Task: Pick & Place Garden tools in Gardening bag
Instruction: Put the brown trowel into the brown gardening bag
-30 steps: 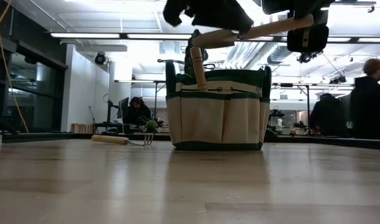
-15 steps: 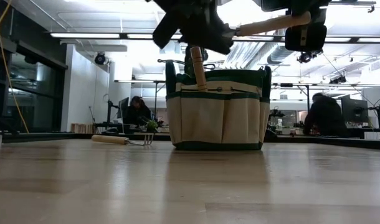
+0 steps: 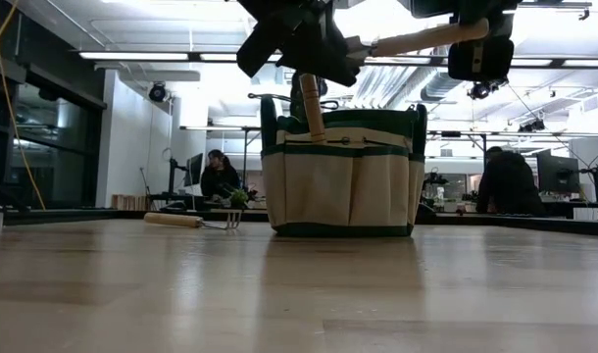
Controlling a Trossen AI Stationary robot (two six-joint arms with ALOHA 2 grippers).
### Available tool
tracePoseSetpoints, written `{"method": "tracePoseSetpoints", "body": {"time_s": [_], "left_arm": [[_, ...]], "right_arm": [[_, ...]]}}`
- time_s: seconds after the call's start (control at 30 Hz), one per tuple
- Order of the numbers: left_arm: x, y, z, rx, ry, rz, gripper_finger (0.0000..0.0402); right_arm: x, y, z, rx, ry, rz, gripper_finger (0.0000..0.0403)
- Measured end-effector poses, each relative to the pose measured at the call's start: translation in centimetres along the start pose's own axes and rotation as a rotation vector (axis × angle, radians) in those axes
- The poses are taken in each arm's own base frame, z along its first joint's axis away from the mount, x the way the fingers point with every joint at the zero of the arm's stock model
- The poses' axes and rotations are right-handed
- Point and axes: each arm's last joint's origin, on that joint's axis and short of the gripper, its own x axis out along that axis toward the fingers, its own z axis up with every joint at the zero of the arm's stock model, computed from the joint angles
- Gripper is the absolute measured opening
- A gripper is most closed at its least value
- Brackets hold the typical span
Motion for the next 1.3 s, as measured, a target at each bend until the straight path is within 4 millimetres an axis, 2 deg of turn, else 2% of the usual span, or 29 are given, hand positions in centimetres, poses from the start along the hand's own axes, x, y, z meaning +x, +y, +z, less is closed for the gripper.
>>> {"method": "tracePoseSetpoints", "body": {"time_s": [0.2, 0.27, 0.63, 1.0, 1.3], "left_arm": [[0.00, 0.03, 0.01, -0.001, 0.000, 0.004, 0.0023], [-0.01, 0.02, 0.01, 0.001, 0.003, 0.008, 0.0009], [-0.01, -0.06, -0.01, 0.002, -0.003, -0.011, 0.0002], [-0.02, -0.10, -0.01, 0.001, -0.004, -0.016, 0.0001], [0.02, -0.17, -0.24, -0.017, 0.016, -0.025, 0.0000]], "right_arm": [[0.00, 0.00, -0.01, 0.001, 0.001, 0.000, 0.0057], [0.00, 0.00, 0.00, 0.002, 0.001, 0.001, 0.0057], [-0.01, 0.00, -0.01, -0.024, 0.002, 0.001, 0.0059], [-0.02, 0.12, -0.11, -0.064, 0.035, 0.044, 0.0111], [-0.27, 0.03, -0.36, -0.072, 0.046, 0.034, 0.0116]]}}
